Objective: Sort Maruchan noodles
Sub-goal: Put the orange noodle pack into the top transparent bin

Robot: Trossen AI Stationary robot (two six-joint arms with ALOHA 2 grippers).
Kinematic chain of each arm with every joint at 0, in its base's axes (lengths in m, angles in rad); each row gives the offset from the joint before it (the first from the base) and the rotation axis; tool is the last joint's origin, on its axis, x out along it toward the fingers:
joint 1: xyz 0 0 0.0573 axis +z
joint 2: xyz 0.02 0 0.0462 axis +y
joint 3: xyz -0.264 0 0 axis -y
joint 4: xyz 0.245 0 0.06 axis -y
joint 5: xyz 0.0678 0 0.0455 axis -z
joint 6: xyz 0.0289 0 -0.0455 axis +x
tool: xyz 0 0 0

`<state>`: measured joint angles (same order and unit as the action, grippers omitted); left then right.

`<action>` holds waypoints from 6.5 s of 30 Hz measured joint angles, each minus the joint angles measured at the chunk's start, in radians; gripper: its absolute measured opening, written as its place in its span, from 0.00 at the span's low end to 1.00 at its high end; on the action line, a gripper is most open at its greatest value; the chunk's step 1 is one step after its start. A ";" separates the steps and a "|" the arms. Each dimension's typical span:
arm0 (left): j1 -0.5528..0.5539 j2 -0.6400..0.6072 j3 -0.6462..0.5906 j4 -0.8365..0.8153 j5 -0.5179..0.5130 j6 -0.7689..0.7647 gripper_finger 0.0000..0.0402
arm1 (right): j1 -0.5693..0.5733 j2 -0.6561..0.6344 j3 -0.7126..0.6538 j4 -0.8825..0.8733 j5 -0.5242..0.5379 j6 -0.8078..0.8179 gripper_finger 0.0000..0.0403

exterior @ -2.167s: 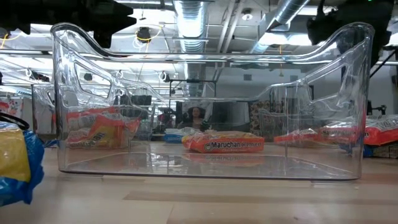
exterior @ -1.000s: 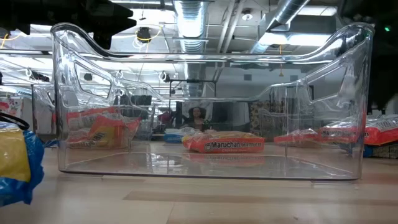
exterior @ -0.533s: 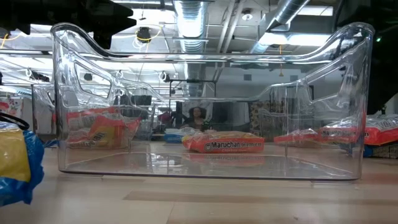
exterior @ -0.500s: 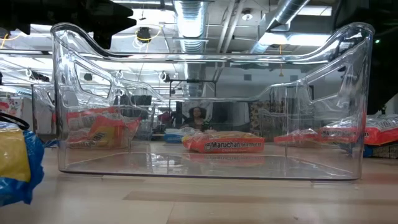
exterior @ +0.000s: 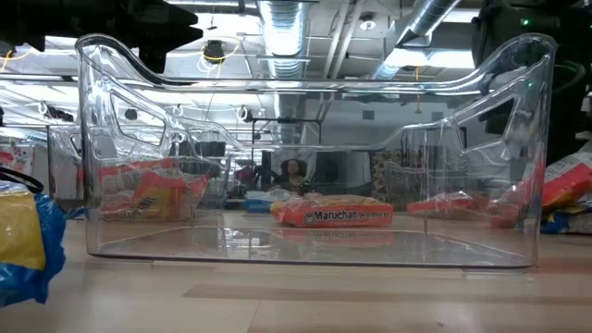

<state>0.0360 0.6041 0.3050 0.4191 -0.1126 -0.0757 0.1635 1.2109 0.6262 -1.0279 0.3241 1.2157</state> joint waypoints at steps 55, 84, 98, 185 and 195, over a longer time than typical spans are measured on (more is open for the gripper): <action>0.000 0.000 0.000 -0.002 -0.006 0.003 0.31 | -0.133 0.249 0.349 0.127 -0.044 -0.459 0.65; 0.000 0.000 0.000 -0.002 -0.008 0.004 0.31 | -0.120 0.393 0.386 0.078 0.006 -0.512 0.03; 0.000 0.000 0.000 -0.002 -0.007 0.004 0.31 | -0.205 0.015 0.480 -0.123 0.350 -0.472 0.02; 0.000 0.000 0.000 -0.006 -0.007 0.011 0.31 | -0.131 0.453 0.573 0.310 0.115 -0.833 0.03; 0.000 0.000 0.000 -0.011 -0.007 0.010 0.31 | -0.156 0.184 0.575 -0.057 0.428 -0.609 0.03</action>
<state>0.0360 0.6041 0.3050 0.4076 -0.1200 -0.0662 0.0072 1.3947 1.2015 -1.0852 0.7516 0.6072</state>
